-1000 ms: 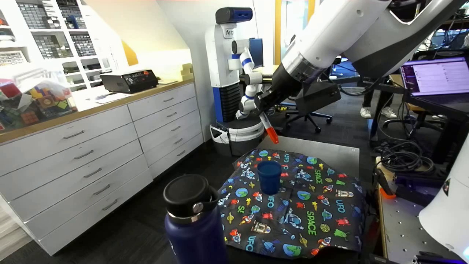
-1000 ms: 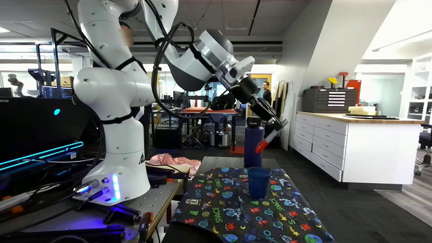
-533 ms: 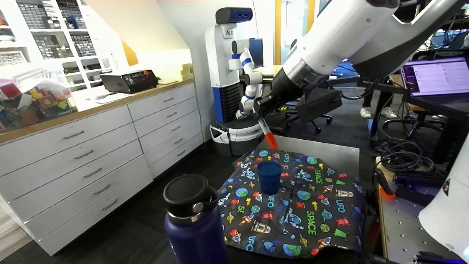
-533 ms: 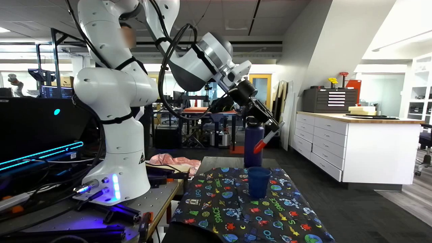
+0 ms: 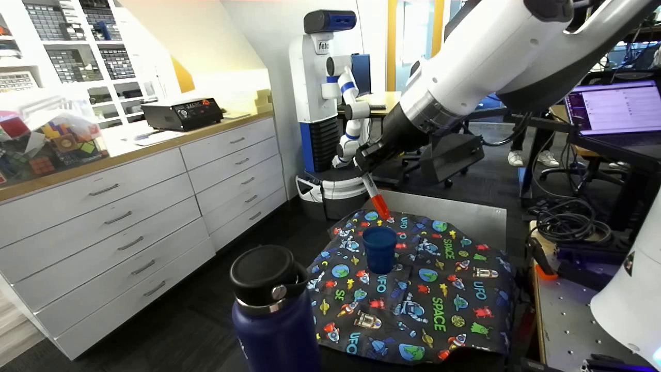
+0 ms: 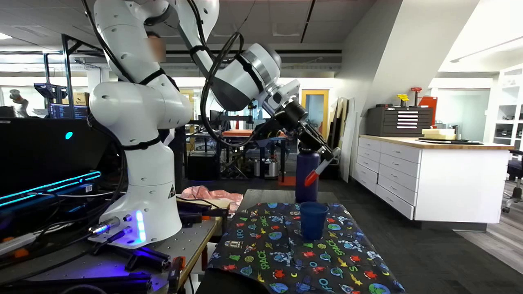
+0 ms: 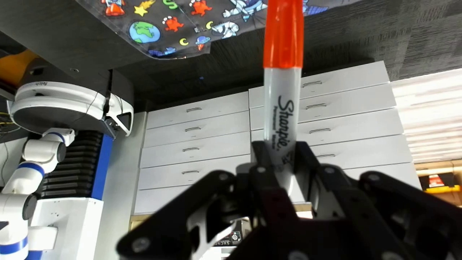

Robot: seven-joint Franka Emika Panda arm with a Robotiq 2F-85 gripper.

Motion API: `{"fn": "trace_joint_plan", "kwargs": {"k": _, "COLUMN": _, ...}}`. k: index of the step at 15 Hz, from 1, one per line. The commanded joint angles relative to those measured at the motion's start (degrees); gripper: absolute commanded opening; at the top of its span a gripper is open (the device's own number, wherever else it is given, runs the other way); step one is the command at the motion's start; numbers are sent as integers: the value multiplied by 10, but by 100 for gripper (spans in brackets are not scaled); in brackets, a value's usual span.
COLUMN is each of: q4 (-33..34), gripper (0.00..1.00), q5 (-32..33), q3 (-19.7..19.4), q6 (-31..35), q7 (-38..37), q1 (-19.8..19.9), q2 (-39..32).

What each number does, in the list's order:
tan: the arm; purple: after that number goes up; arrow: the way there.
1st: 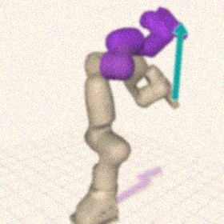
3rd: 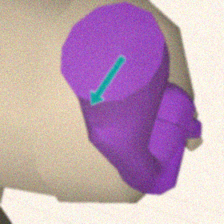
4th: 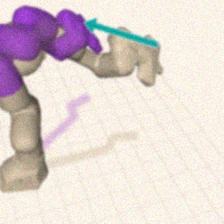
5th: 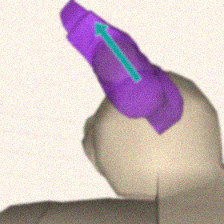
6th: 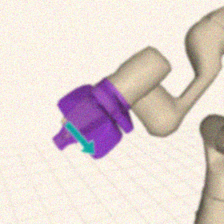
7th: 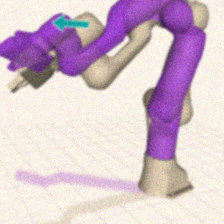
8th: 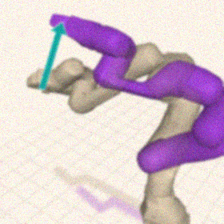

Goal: Put the pen in the cup

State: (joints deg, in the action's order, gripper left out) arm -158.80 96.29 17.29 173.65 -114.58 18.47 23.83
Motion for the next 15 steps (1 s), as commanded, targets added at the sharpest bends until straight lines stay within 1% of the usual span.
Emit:
{"fn": "trace_joint_plan", "kwargs": {"k": 1, "q4": -2, "gripper": 7, "q5": 48, "q3": 11, "q6": -21, "q7": -68, "q1": -7, "q2": 11}}
{"fn": "trace_joint_plan", "kwargs": {"k": 8, "q4": 10, "gripper": 7, "q5": 107, "q3": 10, "q6": -46, "q7": -134, "q1": -16, "q2": -10}}
{"fn": "trace_joint_plan", "kwargs": {"k": 12, "q4": 23, "gripper": 7, "q5": 149, "q3": 7, "q6": -65, "q7": -179, "q1": -22, "q2": -36}}
{"fn": "trace_joint_plan", "kwargs": {"k": 15, "q4": 40, "gripper": 7, "q5": 183, "q3": 7, "q6": -85, "q7": -215, "q1": -28, "q2": -68}}
